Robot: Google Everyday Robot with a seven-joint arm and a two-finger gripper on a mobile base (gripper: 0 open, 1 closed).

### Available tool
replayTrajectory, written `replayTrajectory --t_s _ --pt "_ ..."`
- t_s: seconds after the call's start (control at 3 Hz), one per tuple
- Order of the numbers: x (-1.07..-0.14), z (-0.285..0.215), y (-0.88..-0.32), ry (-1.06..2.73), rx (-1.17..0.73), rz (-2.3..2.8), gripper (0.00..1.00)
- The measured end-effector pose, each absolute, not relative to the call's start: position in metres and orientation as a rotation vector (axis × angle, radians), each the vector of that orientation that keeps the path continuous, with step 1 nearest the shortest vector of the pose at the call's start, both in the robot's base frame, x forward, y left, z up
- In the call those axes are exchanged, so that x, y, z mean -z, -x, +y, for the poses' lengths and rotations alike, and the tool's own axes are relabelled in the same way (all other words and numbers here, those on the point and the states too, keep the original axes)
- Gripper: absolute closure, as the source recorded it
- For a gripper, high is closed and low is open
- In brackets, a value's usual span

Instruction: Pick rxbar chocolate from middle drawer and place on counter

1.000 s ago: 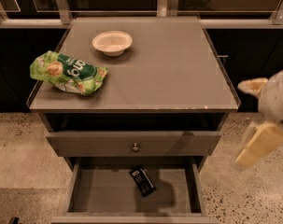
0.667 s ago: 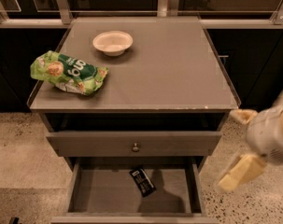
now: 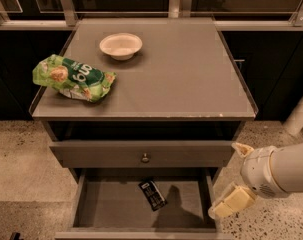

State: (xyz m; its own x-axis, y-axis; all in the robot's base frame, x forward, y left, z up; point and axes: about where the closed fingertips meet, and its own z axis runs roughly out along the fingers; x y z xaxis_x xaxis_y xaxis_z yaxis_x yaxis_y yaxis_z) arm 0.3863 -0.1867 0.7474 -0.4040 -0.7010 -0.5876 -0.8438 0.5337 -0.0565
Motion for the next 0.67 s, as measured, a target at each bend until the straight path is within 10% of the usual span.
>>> replayTrajectory --t_s 0.67 --pt "-0.7466 -0.1827 -0.3823 1.261 -0.289 2.195 0.00"
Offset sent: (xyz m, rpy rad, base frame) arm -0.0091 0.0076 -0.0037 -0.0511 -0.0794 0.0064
